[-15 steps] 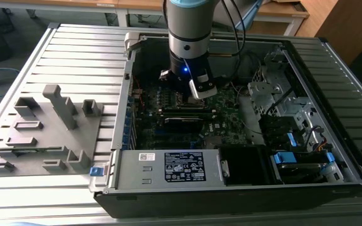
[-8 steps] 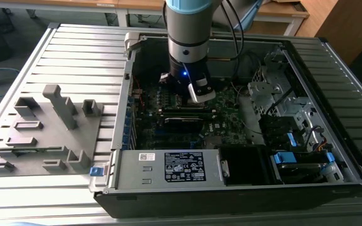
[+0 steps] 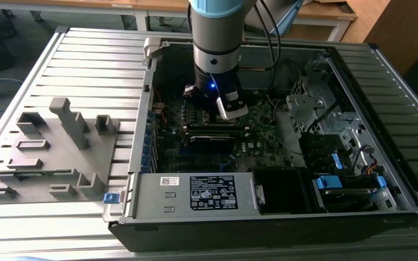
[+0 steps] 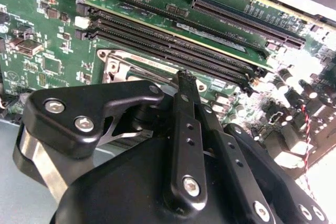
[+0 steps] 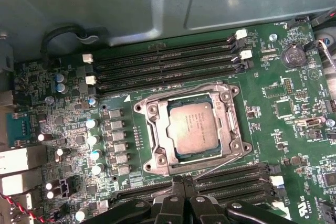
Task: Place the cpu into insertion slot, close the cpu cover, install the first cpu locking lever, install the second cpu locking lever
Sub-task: 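Install the second cpu locking lever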
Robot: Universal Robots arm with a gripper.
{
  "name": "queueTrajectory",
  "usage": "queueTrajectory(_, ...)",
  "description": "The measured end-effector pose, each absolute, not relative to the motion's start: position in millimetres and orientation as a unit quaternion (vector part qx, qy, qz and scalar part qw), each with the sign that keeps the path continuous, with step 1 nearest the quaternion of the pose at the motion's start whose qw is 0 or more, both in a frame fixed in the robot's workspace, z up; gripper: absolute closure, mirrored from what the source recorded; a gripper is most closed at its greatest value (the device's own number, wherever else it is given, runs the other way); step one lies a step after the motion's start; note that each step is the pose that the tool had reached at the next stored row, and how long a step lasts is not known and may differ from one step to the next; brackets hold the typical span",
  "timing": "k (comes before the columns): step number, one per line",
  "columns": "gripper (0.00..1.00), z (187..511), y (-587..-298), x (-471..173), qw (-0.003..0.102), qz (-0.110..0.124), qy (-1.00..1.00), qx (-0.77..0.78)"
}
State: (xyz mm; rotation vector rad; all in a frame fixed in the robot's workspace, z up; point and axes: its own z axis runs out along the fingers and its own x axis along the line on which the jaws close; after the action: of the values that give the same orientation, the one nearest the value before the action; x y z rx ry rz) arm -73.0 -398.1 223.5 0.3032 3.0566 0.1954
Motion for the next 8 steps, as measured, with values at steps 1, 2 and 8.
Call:
queueTrajectory(1, 0.89, 223.1, -398.0, -72.9, 0.031, 0.064, 0.993, 0.099)
queueTrajectory(2, 0.89, 222.8, -398.1, -72.9, 0.028, 0.063, 0.993, 0.099)
queueTrajectory(8, 0.89, 221.5, -398.2, -73.1, 0.014, 0.062, 0.993, 0.1)
